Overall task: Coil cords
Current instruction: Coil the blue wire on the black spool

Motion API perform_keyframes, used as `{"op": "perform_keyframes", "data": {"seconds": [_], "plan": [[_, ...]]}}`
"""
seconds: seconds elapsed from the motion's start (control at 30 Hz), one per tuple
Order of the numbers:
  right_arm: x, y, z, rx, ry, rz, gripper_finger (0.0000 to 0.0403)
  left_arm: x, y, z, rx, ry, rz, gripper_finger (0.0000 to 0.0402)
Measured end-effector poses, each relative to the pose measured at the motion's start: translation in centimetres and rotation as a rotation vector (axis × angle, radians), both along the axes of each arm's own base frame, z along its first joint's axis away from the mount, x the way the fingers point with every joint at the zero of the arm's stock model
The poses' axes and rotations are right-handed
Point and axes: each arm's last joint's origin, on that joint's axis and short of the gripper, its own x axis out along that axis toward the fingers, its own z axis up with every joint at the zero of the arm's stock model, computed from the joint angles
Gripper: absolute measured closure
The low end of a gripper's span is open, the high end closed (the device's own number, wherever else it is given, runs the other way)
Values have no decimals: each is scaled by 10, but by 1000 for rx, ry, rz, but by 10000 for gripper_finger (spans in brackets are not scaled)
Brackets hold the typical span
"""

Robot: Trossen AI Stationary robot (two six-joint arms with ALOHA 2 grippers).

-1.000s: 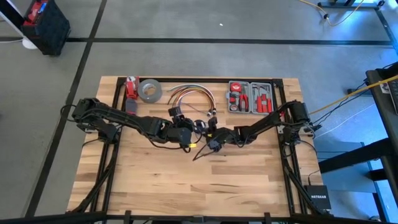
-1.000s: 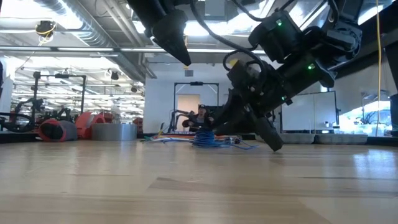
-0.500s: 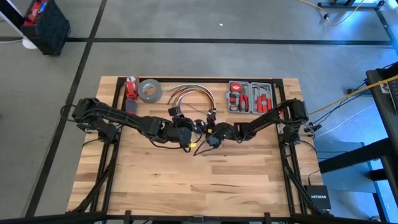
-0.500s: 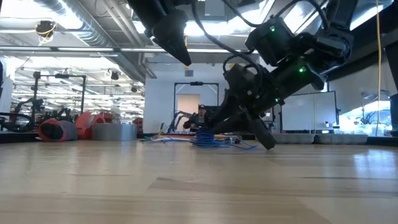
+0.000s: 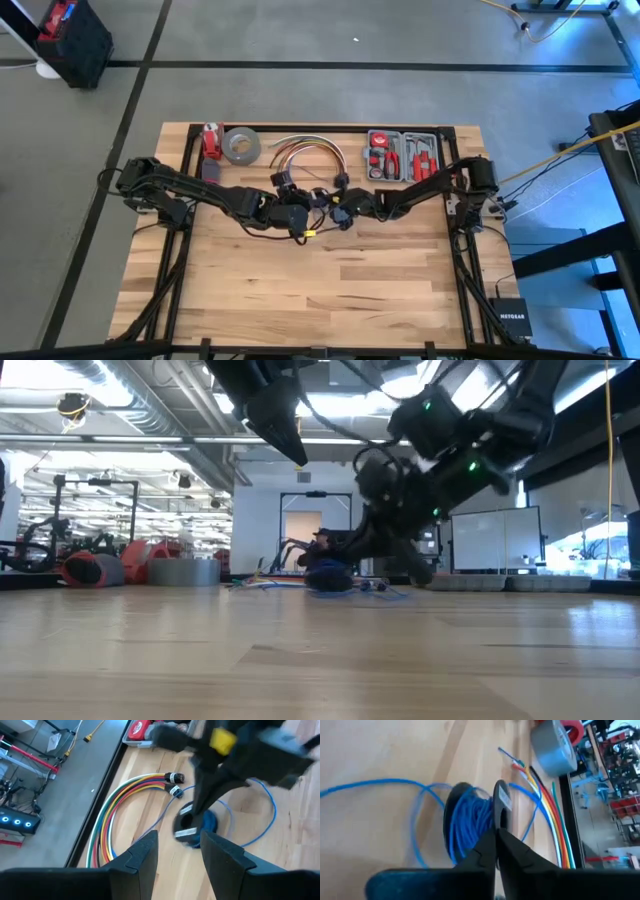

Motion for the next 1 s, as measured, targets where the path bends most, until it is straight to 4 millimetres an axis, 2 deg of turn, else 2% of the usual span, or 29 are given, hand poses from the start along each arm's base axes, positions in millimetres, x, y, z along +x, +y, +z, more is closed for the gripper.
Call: {"op": "perform_keyframes", "data": {"seconds": [0.17,0.37,0.47,0.6,0.8,0.87,1.0], "plan": [[-12,7,47,117,-101,14,397,0,0,0,2,4,-3,260],[-41,9,104,271,-205,16,399,0,-6,0,10,4,-29,260],[-55,12,126,368,-279,66,399,3,-10,3,23,-22,-65,260],[-69,14,126,438,-297,118,400,7,-13,7,38,-60,-105,260],[-75,12,108,422,-281,78,401,10,-8,8,20,-74,-114,260],[-77,12,105,417,-274,69,401,10,-4,1,16,-75,-121,260],[-78,12,102,415,-266,65,401,13,8,-19,-70,-81,-240,260]]}}
